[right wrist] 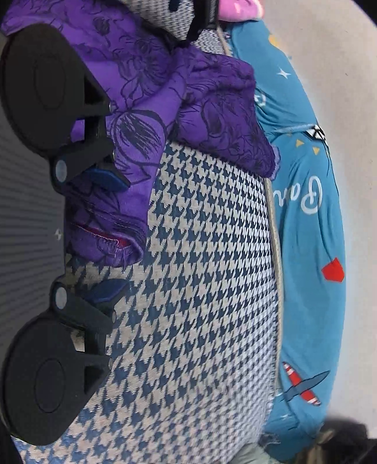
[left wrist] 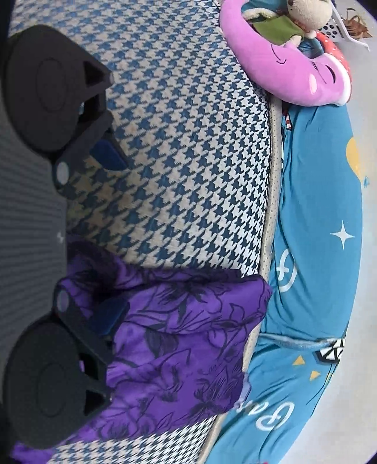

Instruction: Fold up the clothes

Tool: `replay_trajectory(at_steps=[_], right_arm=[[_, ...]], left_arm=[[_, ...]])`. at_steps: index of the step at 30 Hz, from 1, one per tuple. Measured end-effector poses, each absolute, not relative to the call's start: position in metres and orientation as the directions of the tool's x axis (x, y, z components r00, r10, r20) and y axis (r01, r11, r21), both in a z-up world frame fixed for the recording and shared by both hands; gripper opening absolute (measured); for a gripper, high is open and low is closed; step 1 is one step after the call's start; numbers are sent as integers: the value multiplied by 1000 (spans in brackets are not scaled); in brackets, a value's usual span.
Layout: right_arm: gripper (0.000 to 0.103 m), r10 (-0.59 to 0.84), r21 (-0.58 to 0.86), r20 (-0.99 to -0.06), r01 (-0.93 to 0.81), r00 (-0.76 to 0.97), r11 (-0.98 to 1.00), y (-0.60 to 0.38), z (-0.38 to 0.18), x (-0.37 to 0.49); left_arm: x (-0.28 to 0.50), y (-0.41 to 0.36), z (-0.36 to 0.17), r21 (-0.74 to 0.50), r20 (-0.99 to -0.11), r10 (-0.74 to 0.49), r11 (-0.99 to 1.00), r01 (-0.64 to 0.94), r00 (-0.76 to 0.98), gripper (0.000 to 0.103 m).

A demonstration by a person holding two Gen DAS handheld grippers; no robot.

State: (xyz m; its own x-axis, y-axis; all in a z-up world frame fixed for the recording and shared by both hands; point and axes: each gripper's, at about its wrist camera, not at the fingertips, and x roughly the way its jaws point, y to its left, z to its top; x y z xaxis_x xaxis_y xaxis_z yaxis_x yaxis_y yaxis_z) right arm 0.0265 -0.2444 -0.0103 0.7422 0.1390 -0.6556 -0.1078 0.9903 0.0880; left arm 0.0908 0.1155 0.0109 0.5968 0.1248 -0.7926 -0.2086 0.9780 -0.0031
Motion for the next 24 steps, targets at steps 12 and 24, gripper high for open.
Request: replay_trajectory(at_steps=[12, 24], right_arm=[[21, 173, 82, -632, -158, 755, 984, -238, -13, 23], [12, 211, 122, -599, -172, 772, 978, -229, 4, 11]], left_arm=[[30, 125, 18, -23, -791, 73, 988, -150, 607, 100], [-13, 128, 6, -2, -793, 94, 988, -157, 601, 100]])
